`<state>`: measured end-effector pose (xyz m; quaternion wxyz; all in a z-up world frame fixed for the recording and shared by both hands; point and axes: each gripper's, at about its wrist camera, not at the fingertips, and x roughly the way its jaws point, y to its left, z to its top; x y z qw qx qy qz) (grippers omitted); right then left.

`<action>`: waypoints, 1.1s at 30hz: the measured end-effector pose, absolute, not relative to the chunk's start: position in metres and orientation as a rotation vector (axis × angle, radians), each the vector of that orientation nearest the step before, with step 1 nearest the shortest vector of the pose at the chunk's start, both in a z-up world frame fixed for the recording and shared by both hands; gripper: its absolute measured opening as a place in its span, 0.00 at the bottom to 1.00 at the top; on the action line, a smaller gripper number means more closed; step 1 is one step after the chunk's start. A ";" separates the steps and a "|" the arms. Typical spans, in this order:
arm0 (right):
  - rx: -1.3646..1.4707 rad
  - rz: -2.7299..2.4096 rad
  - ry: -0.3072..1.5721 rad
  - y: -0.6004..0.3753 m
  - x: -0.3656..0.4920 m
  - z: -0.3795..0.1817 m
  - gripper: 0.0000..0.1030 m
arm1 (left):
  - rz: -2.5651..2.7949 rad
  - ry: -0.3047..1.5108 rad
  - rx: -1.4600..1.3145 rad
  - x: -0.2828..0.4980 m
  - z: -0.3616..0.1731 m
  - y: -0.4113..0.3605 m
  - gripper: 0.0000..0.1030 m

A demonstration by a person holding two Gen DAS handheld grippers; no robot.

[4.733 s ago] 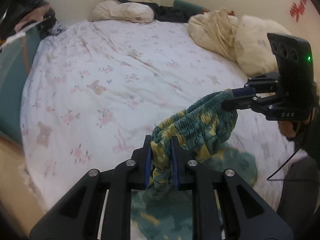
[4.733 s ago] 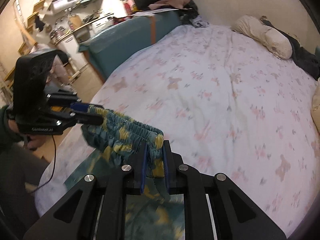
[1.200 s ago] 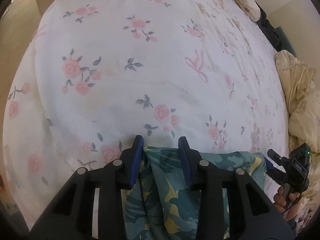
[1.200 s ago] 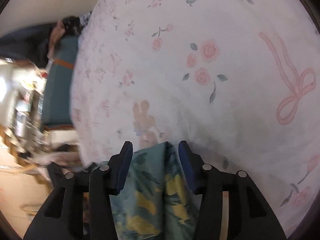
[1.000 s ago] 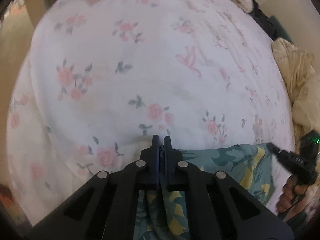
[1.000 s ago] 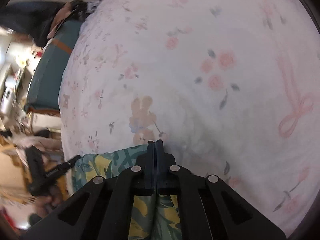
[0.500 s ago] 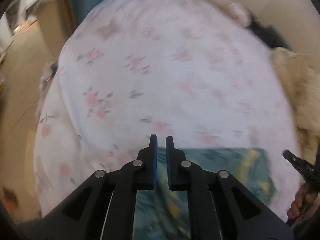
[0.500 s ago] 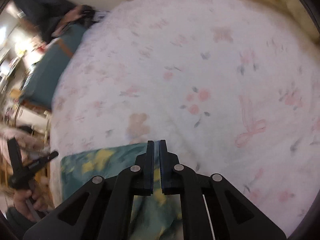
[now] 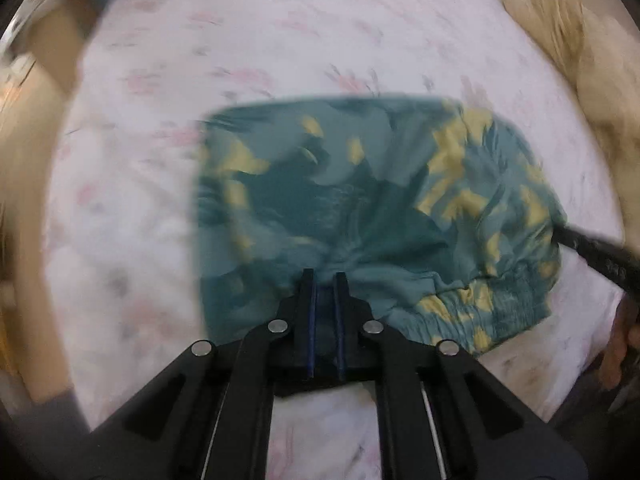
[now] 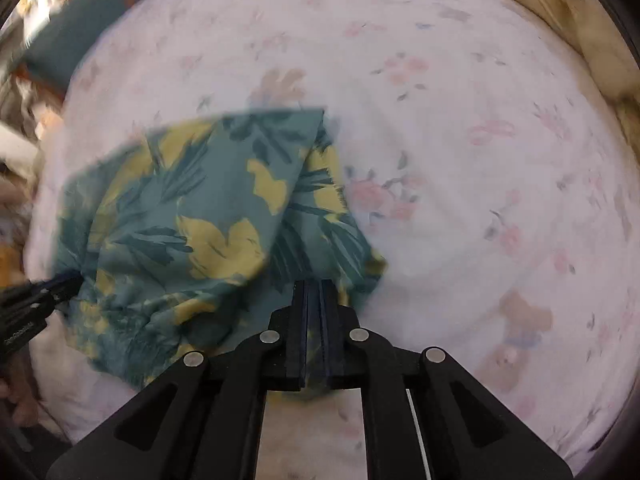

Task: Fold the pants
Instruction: 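Fold the shorts over once more with both tools and release, then grasp the shorts' end with the left tool while the right tool grasps it too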

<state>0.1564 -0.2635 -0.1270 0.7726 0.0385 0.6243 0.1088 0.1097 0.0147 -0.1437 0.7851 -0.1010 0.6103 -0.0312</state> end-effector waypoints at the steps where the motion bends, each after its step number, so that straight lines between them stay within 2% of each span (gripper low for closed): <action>1: 0.141 0.290 1.330 -0.264 0.151 -0.115 0.08 | -0.088 1.293 -0.251 0.106 -0.138 0.018 0.05; 4: 0.173 0.441 1.261 -0.241 0.129 -0.093 0.08 | -0.170 1.223 -0.272 0.101 -0.129 0.005 0.05; 7: 0.157 0.517 1.356 -0.210 0.118 -0.116 0.06 | -0.264 1.302 -0.244 0.102 -0.152 -0.024 0.08; 9: 0.054 0.459 1.445 -0.200 0.111 -0.142 0.00 | -0.256 1.361 -0.188 0.097 -0.169 -0.029 0.08; 10: 0.047 0.455 1.470 -0.199 0.109 -0.148 0.00 | -0.259 1.362 -0.191 0.098 -0.169 -0.030 0.08; 14: 0.126 0.481 1.464 -0.208 0.111 -0.135 0.02 | -0.211 1.343 -0.253 0.093 -0.153 -0.016 0.08; 15: 0.173 0.503 1.438 -0.215 0.112 -0.124 0.07 | -0.188 1.334 -0.290 0.096 -0.142 -0.006 0.11; 17: 0.251 0.514 1.344 -0.234 0.121 -0.094 0.07 | -0.139 1.286 -0.314 0.102 -0.124 0.016 0.31; 18: 0.273 0.512 1.299 -0.243 0.129 -0.081 0.10 | -0.072 1.255 -0.298 0.109 -0.114 0.032 0.56; 19: 0.285 0.508 1.278 -0.247 0.136 -0.074 0.23 | -0.030 1.242 -0.282 0.111 -0.111 0.040 0.78; 20: 0.300 0.505 1.259 -0.254 0.147 -0.068 0.39 | 0.049 1.218 -0.254 0.122 -0.107 0.057 0.82; 21: 0.308 0.507 1.254 -0.261 0.160 -0.065 0.72 | 0.085 1.216 -0.250 0.132 -0.107 0.071 0.82; 22: 0.317 0.510 1.248 -0.267 0.172 -0.066 0.76 | 0.103 1.230 -0.261 0.144 -0.110 0.083 0.82; 27: 0.366 0.507 1.261 -0.286 0.228 -0.096 0.76 | 0.094 1.265 -0.367 0.179 -0.135 0.125 0.82; 33: 0.374 0.506 1.279 -0.292 0.265 -0.132 0.75 | -0.034 1.350 -0.304 0.209 -0.172 0.087 0.79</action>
